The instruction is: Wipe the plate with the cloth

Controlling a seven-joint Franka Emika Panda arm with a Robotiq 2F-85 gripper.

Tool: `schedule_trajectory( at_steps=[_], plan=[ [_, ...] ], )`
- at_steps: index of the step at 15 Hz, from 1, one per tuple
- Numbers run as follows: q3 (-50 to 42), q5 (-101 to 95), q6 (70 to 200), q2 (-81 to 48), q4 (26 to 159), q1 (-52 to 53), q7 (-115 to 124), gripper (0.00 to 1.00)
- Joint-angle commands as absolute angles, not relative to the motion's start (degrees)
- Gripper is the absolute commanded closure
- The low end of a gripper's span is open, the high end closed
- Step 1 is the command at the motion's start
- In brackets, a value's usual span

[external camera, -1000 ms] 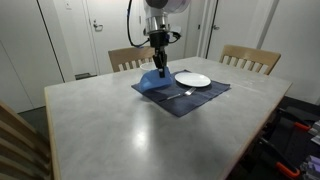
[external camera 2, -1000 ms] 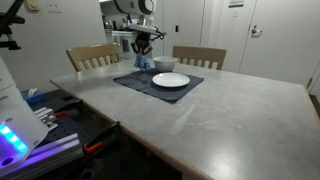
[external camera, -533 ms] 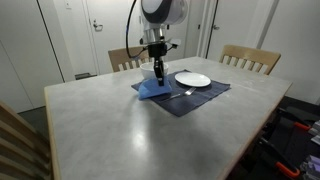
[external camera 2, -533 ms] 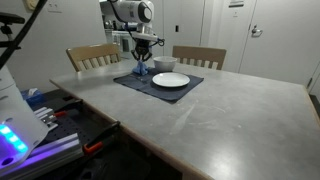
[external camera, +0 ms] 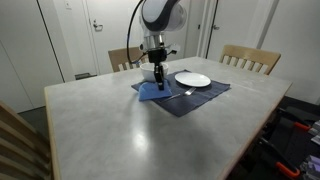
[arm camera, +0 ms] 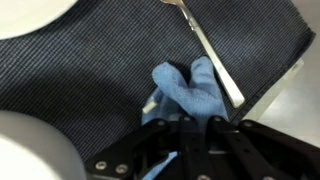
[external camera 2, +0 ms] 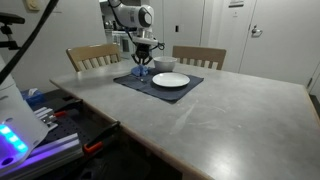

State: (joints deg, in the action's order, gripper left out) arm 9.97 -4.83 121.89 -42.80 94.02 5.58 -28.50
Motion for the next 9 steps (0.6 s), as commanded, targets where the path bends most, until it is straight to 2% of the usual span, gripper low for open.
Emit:
schedule_trajectory(
  at_steps=[1,4,5,6,9],
  plan=[
    [9.49,-6.39,122.25,-44.18,93.18,5.77,-27.35,0.98],
    [9.18,-6.73,122.05,-43.42,93.52,5.72,-26.89,0.98],
    [9.18,-6.73,121.83,-42.74,93.75,5.42,-27.05,0.66],
    [9.11,-6.71,121.25,-41.52,94.28,5.1,-27.2,0.64],
    [9.24,-6.7,120.02,-37.7,96.1,4.1,-28.75,0.44]
  ],
)
